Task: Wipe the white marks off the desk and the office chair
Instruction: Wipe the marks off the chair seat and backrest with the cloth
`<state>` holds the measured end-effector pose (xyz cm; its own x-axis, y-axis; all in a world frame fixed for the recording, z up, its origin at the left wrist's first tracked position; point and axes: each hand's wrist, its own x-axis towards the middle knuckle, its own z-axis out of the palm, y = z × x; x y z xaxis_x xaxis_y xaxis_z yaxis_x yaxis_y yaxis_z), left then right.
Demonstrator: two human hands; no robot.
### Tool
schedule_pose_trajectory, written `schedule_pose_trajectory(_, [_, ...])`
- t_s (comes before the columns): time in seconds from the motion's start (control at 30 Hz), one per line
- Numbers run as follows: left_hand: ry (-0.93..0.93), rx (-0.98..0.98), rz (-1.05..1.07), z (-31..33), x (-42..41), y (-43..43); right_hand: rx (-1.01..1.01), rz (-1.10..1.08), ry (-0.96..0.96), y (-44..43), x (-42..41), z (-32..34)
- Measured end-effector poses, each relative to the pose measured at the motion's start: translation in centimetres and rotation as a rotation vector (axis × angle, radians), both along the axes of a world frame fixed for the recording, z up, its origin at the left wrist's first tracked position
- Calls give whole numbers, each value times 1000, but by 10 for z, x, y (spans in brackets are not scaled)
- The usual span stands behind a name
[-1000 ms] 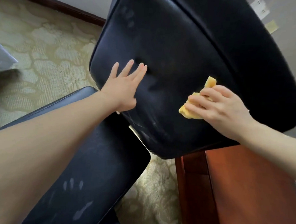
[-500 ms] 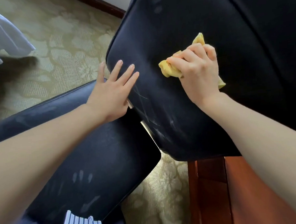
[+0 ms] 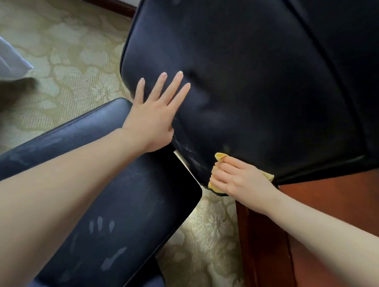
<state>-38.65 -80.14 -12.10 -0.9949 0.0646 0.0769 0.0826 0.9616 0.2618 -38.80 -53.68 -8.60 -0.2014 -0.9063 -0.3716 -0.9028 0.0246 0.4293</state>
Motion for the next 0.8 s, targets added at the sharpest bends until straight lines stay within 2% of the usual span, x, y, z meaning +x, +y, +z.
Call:
schedule_pose_trajectory(0.1, [-1, 6, -16, 7, -11, 9, 30, 65, 19, 20, -1, 27])
schedule_pose_trajectory(0.2, [-66, -7, -23, 11, -18, 14, -29, 69, 37, 29, -10, 60])
schedule_pose_trajectory(0.3, [-135, -21, -30, 17, -22, 19, -91, 87, 77, 28, -28, 89])
schedule_pose_trajectory(0.43, [-119, -61, -89, 20, -24, 6, -108, 127, 150, 1, -64, 119])
schedule_pose_trajectory(0.8, [-130, -35, -73, -4, 19, -35, -474, 72, 318, -146, -135, 89])
